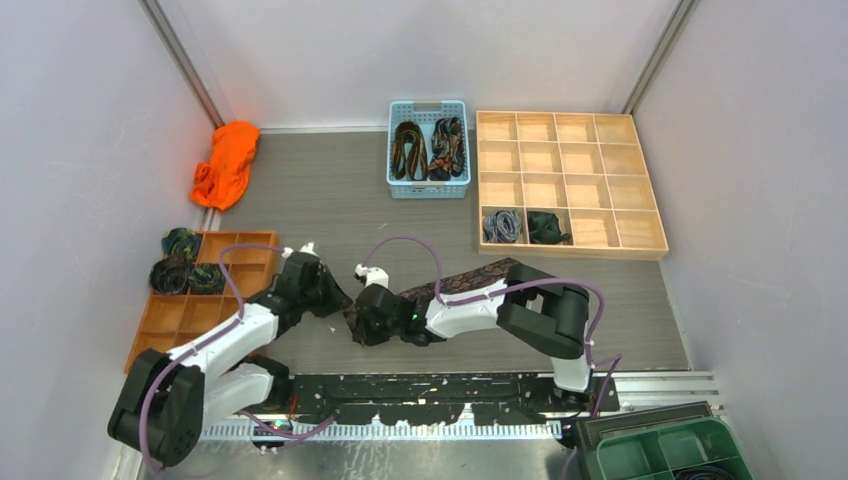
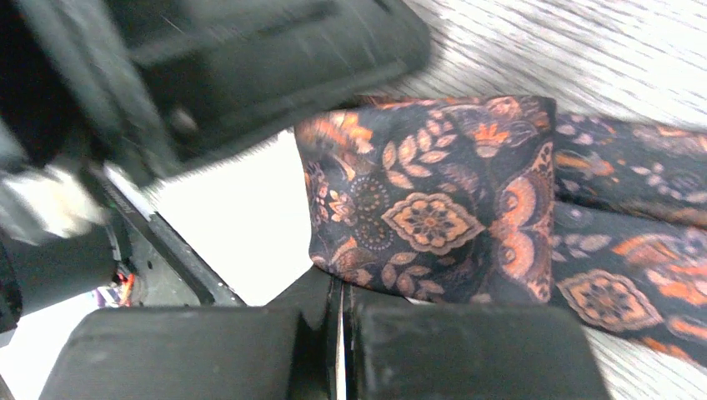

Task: Roll the ties
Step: Roll the tie at the center of the board.

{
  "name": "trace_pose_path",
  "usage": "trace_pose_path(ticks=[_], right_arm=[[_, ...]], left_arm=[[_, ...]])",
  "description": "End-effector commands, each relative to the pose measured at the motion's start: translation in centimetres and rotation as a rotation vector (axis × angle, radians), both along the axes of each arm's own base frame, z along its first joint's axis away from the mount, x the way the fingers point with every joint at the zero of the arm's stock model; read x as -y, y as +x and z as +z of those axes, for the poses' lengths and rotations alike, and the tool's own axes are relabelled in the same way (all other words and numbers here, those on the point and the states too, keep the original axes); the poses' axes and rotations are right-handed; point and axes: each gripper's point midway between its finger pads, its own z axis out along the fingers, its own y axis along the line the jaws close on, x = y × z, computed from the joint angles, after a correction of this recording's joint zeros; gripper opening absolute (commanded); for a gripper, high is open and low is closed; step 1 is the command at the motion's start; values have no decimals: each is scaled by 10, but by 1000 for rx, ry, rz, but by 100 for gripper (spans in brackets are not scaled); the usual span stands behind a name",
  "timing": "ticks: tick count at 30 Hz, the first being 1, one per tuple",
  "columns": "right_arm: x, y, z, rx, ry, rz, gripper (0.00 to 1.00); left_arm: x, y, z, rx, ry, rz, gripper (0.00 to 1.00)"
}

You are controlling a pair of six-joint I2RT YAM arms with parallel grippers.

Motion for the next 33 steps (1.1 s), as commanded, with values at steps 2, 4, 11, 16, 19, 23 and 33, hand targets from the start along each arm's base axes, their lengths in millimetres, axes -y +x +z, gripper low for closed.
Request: trace_pose_path(ticks=[2,4,11,16,19,23,33], right_arm=[[36,3,14,77,-144,1,1],[47,4,27,107,-182,-8,3],[79,16,72,266,-452,-26,29],[67,21,86,385,-632,23,41],[46,20,90,441,-670,70,47],[18,22,84,477,-690,119,56],[4,36,67,546,-777,153,64]], left_arm=[[-32,35,68,146,162,133,0],[-46,49,118,262,193,210,0],[-100,19,225,496,230,397,0],[-149,-31,272,613,254,562,0],[-172,-54,293,673,287,618,0],[-183,-67,303,682,320,631,0],[-180,-64,284,650,340,609,0]])
